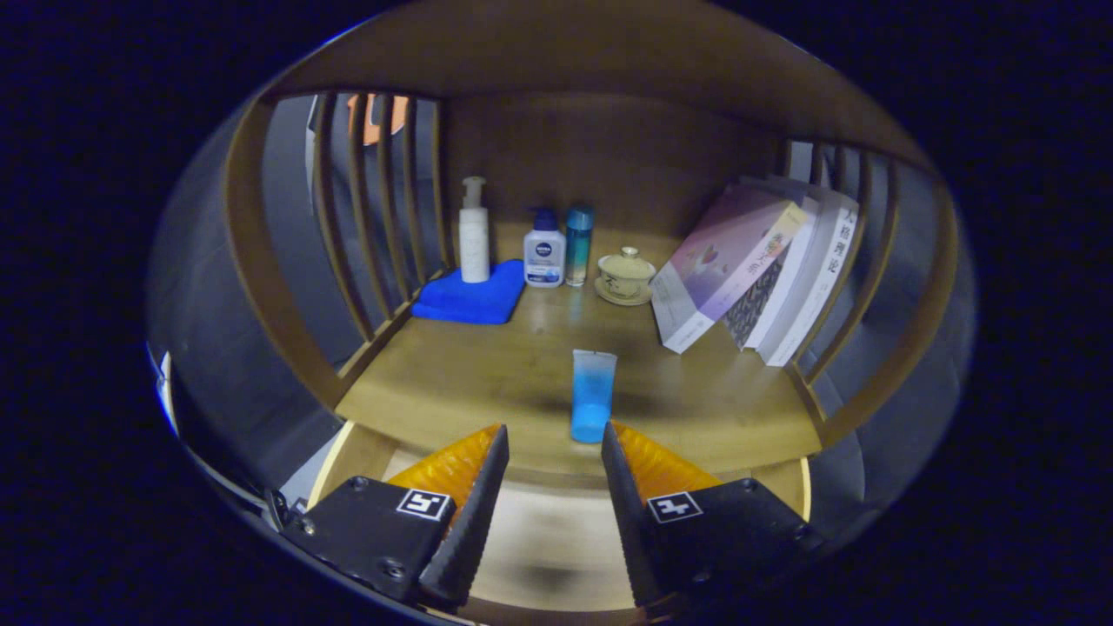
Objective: Pull open the drawer, take out the items inside it, and place them on the countertop above the cabinet.
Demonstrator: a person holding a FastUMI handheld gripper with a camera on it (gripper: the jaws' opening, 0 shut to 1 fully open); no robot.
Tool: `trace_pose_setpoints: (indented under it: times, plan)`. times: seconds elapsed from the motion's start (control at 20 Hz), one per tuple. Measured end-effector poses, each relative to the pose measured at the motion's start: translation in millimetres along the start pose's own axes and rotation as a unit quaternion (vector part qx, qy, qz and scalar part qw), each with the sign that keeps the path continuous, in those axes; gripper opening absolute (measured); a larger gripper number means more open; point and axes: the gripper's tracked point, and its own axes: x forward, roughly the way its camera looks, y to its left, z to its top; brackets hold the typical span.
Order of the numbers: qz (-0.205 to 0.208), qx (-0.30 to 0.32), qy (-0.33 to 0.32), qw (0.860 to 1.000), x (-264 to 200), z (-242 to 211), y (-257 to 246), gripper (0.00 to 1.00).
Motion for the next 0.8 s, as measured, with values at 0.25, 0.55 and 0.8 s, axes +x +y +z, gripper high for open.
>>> trace_pose_setpoints:
  times: [0.25, 0.55, 0.8]
  plan:
    - [-0.003, 0.000, -0.040, 0.999, -49, -36, -4, 0.70]
    - [0.004, 0.019, -0.101, 0.995, -97, -77, -7, 0.86]
    - [0.003, -0.001, -0.154, 0.988, -118, -114, 6, 0.99]
